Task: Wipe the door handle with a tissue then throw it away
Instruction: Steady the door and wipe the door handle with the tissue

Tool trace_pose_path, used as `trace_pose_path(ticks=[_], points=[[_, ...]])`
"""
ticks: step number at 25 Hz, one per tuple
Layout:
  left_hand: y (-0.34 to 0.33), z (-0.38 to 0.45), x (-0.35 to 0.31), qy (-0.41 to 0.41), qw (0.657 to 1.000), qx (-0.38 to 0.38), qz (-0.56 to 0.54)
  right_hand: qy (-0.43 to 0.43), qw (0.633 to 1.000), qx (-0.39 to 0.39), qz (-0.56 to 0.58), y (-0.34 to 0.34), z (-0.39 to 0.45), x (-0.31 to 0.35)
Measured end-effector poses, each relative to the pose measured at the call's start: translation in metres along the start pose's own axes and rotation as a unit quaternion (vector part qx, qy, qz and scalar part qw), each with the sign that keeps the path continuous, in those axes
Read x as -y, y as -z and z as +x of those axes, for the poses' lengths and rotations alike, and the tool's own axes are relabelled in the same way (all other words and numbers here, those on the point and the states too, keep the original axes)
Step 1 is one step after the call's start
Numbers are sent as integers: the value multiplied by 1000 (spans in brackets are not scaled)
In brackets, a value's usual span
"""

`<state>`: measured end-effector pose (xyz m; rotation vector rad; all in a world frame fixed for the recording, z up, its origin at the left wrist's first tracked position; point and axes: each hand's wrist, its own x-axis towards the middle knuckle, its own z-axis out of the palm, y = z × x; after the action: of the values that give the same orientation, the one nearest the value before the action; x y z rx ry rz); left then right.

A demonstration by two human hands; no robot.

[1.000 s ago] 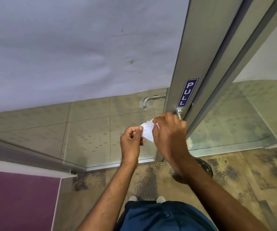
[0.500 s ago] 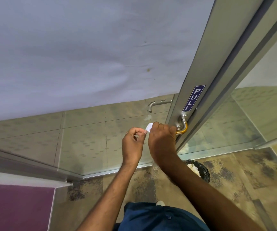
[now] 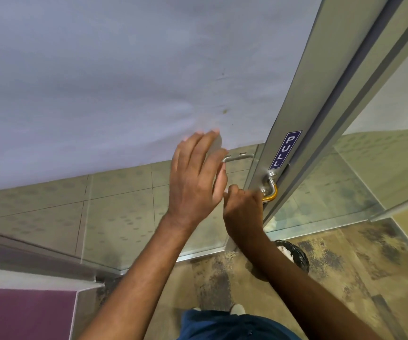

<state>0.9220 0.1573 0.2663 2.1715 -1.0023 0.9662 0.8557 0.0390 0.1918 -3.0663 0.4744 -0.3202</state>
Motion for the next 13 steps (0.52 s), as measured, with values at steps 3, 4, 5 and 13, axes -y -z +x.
trace_pose_path(ticks=[3, 4, 5, 13], points=[[-7, 36, 13, -76, 995, -34, 56, -9, 999, 4, -35, -8, -8, -1], [-11, 47, 18, -95, 992, -52, 68, -14, 999, 11, -45, -8, -5, -1], [-15, 56, 23, -108, 988, -69, 81, -9, 998, 13, -58, -8, -2, 0], [-43, 67, 34, -127, 964, -146, 180, 27, 998, 17, -48, -6, 19, 0]])
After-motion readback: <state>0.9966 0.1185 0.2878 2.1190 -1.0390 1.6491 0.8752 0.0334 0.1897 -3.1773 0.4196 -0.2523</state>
